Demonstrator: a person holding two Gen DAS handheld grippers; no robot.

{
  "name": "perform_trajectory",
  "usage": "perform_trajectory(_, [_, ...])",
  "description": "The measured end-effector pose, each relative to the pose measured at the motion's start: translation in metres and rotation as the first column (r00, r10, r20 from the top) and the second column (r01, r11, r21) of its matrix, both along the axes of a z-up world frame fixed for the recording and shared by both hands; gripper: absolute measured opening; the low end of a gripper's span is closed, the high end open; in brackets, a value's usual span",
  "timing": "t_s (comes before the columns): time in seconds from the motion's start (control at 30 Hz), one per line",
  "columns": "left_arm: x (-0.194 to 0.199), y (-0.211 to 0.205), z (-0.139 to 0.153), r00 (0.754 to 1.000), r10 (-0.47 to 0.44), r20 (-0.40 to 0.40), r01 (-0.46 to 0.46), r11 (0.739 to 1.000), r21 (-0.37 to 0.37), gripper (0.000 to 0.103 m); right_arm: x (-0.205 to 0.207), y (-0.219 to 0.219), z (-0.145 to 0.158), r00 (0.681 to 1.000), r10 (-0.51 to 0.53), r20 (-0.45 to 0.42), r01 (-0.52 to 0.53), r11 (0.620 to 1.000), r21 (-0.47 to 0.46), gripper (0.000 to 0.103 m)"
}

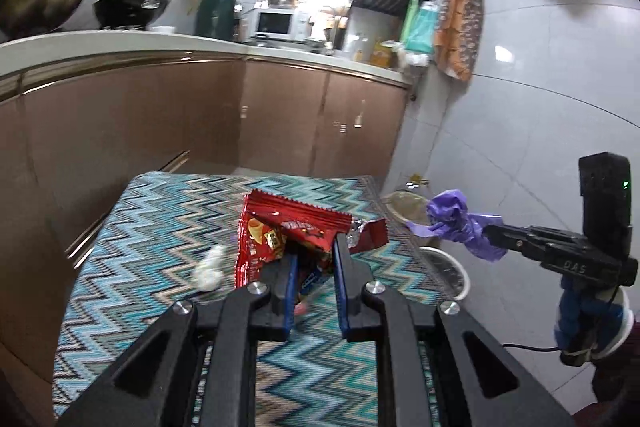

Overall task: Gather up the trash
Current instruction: 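Grasp the red snack packet with the left tool while the right grasps purple wrapper, then carry the red packet and purple wrapper to the white bin and release both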

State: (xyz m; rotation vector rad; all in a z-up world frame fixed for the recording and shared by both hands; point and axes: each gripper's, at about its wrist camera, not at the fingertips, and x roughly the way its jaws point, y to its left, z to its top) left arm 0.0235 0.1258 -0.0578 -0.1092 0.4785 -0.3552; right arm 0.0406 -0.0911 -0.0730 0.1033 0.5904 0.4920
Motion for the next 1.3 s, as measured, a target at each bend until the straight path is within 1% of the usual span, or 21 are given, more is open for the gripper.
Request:
perform_trajectory(0.17, [-0.001,-0.05,0.013,0.996,-0.094,-0.008,0.094,0.996,0.004,0.015,-0.019,-0.042,0.005,0.997,-0.072,0.031,0.071,0.997,0.032,0.008])
perform_trajectory(0.37, [0.009,-0.123,0.029,0.977,-0.212,-0.018,0.213,0.976,0.039,0.015,-0.034,-0.101,0.002,0.98,-0.193,0.047,0.19,0.98,0.062,0.008])
perform_trajectory(0.43, [0.019,-0.153,0.035,0.966,-0.256,-0.024,0.257,0.965,0.052,0.015,-0.036,-0.125,-0.002,0.969,-0.242,0.046,0.239,0.968,0.072,0.008])
perform_trajectory(0.63, [0.055,-0.23,0.041,0.938,-0.344,-0.05,0.347,0.933,0.092,0.015,-0.037,-0.184,-0.015,0.932,-0.36,0.031,0.355,0.929,0.103,0.008])
perform_trajectory(0.73, [0.075,-0.268,0.043,0.923,-0.379,-0.06,0.383,0.918,0.104,0.015,-0.029,-0.209,-0.02,0.912,-0.409,0.023,0.404,0.909,0.105,0.008])
perform_trajectory(0.83, [0.099,-0.304,0.041,0.91,-0.408,-0.078,0.414,0.904,0.11,0.015,-0.014,-0.229,-0.027,0.895,-0.446,0.017,0.443,0.892,0.085,0.008])
perform_trajectory(0.97, [0.137,-0.351,0.022,0.892,-0.428,-0.145,0.445,0.888,0.117,0.015,0.015,-0.256,-0.044,0.878,-0.479,-0.019,0.479,0.875,0.071,0.008])
perform_trajectory(1.03, [0.159,-0.374,0.004,0.884,-0.426,-0.191,0.452,0.883,0.123,0.015,0.028,-0.27,-0.056,0.871,-0.489,-0.046,0.491,0.869,0.065,0.008])
perform_trajectory(1.1, [0.174,-0.389,-0.012,0.879,-0.421,-0.223,0.456,0.879,0.137,0.015,0.046,-0.283,-0.072,0.863,-0.497,-0.084,0.503,0.862,0.062,0.008])
perform_trajectory(1.17, [0.192,-0.406,-0.032,0.869,-0.419,-0.264,0.464,0.875,0.138,0.015,0.062,-0.294,-0.087,0.856,-0.503,-0.119,0.512,0.857,0.054,0.008])
perform_trajectory(1.3, [0.223,-0.431,-0.067,0.849,-0.407,-0.337,0.472,0.87,0.139,0.015,0.093,-0.315,-0.119,0.836,-0.517,-0.185,0.53,0.847,0.031,0.008])
